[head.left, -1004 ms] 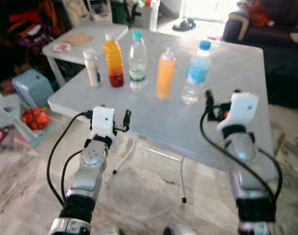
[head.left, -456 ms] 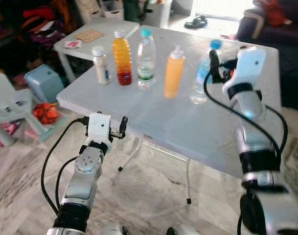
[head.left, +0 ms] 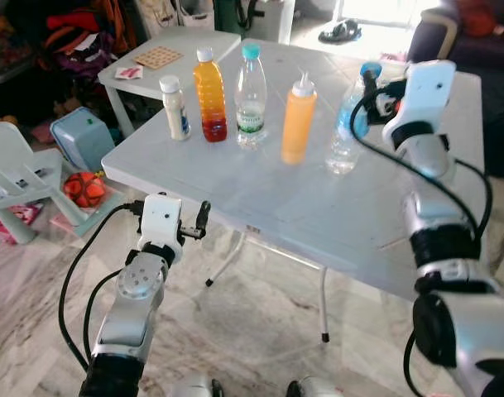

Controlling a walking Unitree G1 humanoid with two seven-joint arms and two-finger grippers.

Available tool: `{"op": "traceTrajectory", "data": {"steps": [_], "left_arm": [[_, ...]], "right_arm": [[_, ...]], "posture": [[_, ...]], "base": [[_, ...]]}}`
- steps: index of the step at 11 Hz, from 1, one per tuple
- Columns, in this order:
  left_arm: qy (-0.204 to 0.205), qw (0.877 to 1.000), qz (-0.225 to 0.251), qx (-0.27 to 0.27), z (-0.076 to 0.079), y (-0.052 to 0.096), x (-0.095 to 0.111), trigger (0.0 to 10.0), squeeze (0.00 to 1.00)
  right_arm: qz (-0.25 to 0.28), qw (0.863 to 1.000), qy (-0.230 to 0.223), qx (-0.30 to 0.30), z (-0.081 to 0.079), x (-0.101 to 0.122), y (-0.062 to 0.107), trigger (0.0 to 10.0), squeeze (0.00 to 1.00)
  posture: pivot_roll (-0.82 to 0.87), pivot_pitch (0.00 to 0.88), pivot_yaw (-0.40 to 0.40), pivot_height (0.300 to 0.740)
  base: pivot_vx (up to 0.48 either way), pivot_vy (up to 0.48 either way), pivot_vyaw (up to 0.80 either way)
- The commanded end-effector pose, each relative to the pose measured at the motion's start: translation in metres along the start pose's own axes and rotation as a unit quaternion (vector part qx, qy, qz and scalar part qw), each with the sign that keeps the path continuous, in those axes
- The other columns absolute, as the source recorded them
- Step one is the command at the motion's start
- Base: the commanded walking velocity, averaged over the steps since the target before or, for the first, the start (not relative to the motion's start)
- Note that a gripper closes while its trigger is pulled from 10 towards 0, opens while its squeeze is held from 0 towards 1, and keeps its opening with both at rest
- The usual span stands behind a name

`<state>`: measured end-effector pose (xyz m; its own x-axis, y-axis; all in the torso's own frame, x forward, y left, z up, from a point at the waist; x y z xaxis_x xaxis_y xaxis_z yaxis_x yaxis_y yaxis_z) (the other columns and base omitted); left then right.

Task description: Restocking fridge

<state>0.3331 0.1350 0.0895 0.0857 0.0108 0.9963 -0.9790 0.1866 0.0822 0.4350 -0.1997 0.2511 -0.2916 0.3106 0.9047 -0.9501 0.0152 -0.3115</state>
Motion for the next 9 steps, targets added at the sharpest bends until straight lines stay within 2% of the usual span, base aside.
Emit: {"op": "traceTrajectory", "data": {"steps": [1, 3, 5, 9], "left_arm": [[-0.006, 1.000, -0.001, -0.002, -0.001, 0.002, 0.002, 10.0, 0.00], [-0.013, 1.000, 0.000, -0.008, 0.000, 0.004, 0.006, 10.0, 0.00], [-0.021, 1.000, -0.004, -0.007, -0.006, 0.006, 0.008, 10.0, 0.00], [-0.020, 1.000, -0.009, -0.012, -0.002, 0.009, 0.008, 10.0, 0.00]], "right_arm": [[0.012, 1.000, -0.002, -0.004, 0.003, 0.009, -0.005, 10.0, 0.00], [0.007, 1.000, 0.002, 0.003, 0.001, 0.010, -0.012, 10.0, 0.00], [0.000, 0.999, 0.004, 0.039, -0.009, 0.013, -0.021, 10.0, 0.00], [-0.004, 0.998, -0.001, 0.064, -0.013, 0.017, -0.027, 10.0, 0.00]], "posture": [[0.05, 0.062, 0.075, 0.740], [0.06, 0.071, 0.087, 0.740], [0.07, 0.084, 0.099, 0.740], [0.08, 0.092, 0.099, 0.740]], "base": [[0.000, 0.000, 0.00], [0.000, 0.000, 0.00], [0.000, 0.000, 0.00], [0.000, 0.000, 0.00]]}}
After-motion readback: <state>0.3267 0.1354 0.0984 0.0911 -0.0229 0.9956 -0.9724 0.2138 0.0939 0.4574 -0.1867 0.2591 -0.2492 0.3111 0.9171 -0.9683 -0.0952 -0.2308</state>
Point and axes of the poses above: a point about 5 cm out from each wrist's last joint towards the gripper, its own y axis pointing back from the gripper into the wrist, its own x axis along the axis of the wrist's last joint, z = x × y, the point moved 5 cm from there along -y, pointing out of the wrist towards the gripper, and after that the axes turned 8 degrees about y, right-handed, at the moved point
